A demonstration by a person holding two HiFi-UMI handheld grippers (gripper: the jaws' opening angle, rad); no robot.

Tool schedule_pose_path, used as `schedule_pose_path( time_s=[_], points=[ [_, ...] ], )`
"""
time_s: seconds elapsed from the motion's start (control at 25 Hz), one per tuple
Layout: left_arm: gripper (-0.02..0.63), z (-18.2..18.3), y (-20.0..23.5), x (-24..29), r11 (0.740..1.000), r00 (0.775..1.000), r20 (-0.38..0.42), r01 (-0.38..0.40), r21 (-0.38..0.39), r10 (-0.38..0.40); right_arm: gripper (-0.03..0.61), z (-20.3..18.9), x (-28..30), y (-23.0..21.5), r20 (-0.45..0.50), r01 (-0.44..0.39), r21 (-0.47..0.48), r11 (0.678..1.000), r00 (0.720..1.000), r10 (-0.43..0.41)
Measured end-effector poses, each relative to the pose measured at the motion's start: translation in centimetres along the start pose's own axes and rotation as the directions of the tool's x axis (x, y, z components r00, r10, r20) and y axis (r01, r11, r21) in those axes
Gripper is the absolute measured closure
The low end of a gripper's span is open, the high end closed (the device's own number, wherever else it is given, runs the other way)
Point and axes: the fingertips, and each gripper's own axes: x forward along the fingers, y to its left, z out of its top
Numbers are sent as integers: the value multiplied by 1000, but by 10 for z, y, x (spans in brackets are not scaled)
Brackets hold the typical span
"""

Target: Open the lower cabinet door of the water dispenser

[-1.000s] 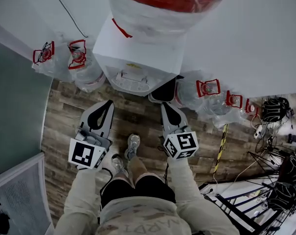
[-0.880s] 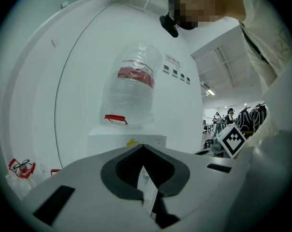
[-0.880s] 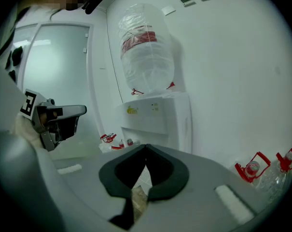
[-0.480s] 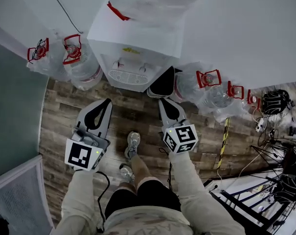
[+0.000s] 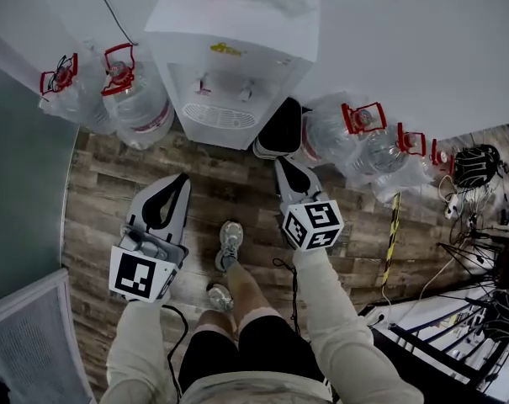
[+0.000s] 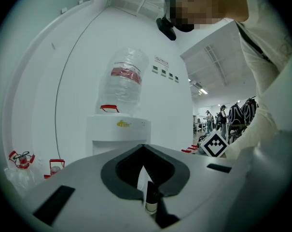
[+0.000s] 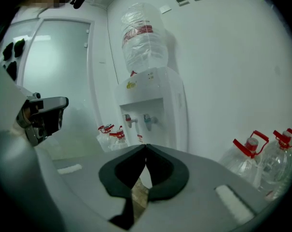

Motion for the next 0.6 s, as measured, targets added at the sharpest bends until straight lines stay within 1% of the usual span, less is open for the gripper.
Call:
schedule_pose_path(
  time_s=[0.28,0.44,0.52,0.6],
  points=[
    [612,-38,2,4,1000,1000,10,19,23,-20,568,-60,26,-25,-15,37,48,998,999,-36],
    [612,-59,3,9,999,999,32,39,30,-40,566,-89,46,-35,-24,35,20,999,999,-35],
    [612,-67,3,14,998,997,49,52,23,-53,539,-102,59,-41,-36,32,-4,999,999,-32],
    [612,-81,6,18,999,999,31,39,4,-39,523,-115,72,-47,-51,28,-28,999,998,-30]
  ],
)
